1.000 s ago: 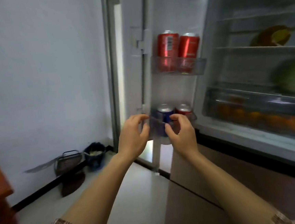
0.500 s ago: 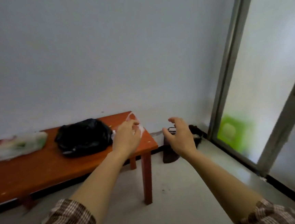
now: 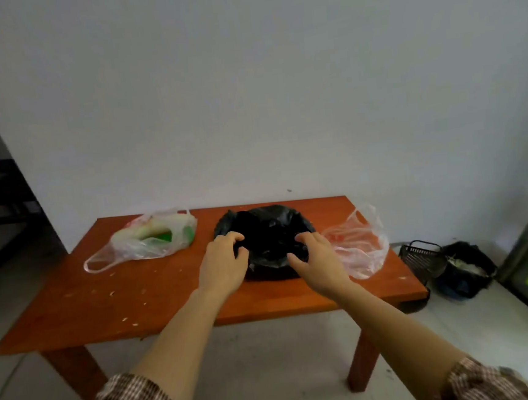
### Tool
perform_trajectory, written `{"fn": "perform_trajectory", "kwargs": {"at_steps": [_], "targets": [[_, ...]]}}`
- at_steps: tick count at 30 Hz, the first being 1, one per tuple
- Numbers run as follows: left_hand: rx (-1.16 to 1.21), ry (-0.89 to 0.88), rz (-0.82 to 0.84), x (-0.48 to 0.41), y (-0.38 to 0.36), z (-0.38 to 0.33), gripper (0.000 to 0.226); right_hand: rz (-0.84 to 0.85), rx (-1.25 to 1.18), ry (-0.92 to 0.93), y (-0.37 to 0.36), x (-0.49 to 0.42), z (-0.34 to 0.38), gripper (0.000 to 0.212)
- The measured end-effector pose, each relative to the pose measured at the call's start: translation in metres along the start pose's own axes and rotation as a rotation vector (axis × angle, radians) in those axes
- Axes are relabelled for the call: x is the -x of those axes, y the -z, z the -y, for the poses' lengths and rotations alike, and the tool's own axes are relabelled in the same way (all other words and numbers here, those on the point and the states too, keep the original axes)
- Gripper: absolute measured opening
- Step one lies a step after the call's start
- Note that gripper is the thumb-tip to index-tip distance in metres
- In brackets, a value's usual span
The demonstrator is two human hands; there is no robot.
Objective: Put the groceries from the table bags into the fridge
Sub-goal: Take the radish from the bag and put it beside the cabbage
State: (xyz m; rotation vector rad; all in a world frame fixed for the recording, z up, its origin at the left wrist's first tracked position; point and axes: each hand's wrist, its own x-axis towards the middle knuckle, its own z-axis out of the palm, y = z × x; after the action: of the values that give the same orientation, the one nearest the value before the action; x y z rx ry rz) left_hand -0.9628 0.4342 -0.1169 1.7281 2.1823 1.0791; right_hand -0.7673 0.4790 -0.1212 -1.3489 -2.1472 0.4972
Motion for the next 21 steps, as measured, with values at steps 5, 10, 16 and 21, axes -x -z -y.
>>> {"fn": "perform_trajectory", "kwargs": {"at_steps": [5,10,16,21], "targets": [[-0.031,0.073,-0.007,-0.081,0.009,0.095,0.026,0.096,-0.002,0.019,-0.082,-0.102,0.021,0.047],[-0.065,0.18,-0.04,-0.142,0.025,0.184,0.024,0.2,0.022,0.05,-0.154,-0.179,0.06,0.046],[-0.141,0.256,-0.035,-0.197,0.036,0.274,0.026,0.26,0.051,0.134,-0.228,-0.247,0.103,0.041],[-0.251,0.294,0.101,-0.241,0.042,0.349,0.034,0.227,0.2,0.327,-0.296,-0.3,0.141,0.035]]}}
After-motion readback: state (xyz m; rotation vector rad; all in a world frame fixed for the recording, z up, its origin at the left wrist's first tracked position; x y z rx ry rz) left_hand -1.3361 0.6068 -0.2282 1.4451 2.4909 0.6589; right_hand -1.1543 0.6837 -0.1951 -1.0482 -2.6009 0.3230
